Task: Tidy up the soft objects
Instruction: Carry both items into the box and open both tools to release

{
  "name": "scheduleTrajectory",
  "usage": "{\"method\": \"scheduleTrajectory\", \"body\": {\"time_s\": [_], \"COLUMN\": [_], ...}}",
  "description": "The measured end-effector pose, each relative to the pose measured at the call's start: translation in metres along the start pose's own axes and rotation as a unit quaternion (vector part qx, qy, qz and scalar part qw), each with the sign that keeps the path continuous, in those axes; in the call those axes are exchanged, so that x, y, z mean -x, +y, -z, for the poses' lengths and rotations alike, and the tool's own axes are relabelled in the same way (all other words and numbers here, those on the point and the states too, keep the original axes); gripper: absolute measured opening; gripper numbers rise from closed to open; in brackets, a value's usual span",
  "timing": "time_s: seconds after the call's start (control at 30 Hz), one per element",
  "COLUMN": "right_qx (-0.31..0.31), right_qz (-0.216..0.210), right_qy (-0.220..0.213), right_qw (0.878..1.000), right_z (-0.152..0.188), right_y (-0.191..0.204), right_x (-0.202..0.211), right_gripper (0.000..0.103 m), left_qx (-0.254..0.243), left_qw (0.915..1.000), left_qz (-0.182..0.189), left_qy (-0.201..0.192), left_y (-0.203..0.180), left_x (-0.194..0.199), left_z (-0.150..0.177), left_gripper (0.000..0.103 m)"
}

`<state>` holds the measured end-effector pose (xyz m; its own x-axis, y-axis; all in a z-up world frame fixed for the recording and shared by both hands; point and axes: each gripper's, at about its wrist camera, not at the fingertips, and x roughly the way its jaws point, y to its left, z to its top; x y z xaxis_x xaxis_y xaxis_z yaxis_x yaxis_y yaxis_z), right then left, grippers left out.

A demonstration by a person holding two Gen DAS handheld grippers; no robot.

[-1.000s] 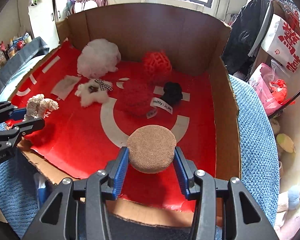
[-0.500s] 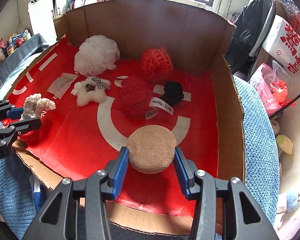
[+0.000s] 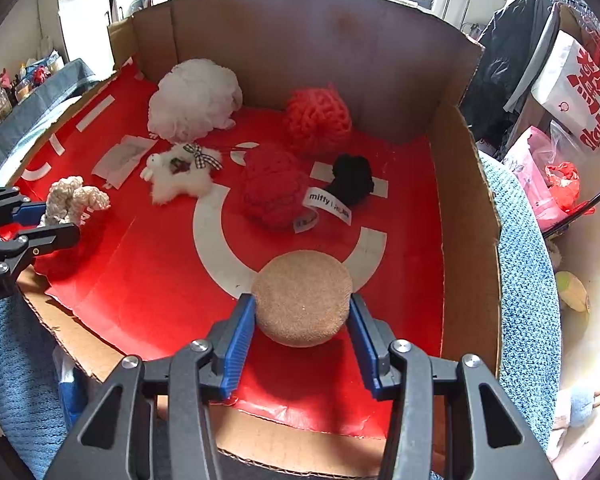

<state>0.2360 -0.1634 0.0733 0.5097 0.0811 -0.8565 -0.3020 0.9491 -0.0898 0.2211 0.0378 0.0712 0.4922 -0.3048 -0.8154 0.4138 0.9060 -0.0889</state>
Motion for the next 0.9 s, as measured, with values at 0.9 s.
{"method": "scheduleTrajectory", "body": {"time_s": [0.9], "right_qx": [0.011], "right_qz": [0.0], "right_qy": [0.017], "right_qw": [1.0], "right_z": [-0.002], "right_y": [0.0], "right_x": [-0.013], "right_gripper": [0.061], "left_qx": [-0.003], "left_qw": [0.9998], "left_qz": [-0.004], "left_qy": [0.022], "left_y": [0.0], "left_x": [-0.02], "left_z": [-0.004], "left_gripper": [0.028]}}
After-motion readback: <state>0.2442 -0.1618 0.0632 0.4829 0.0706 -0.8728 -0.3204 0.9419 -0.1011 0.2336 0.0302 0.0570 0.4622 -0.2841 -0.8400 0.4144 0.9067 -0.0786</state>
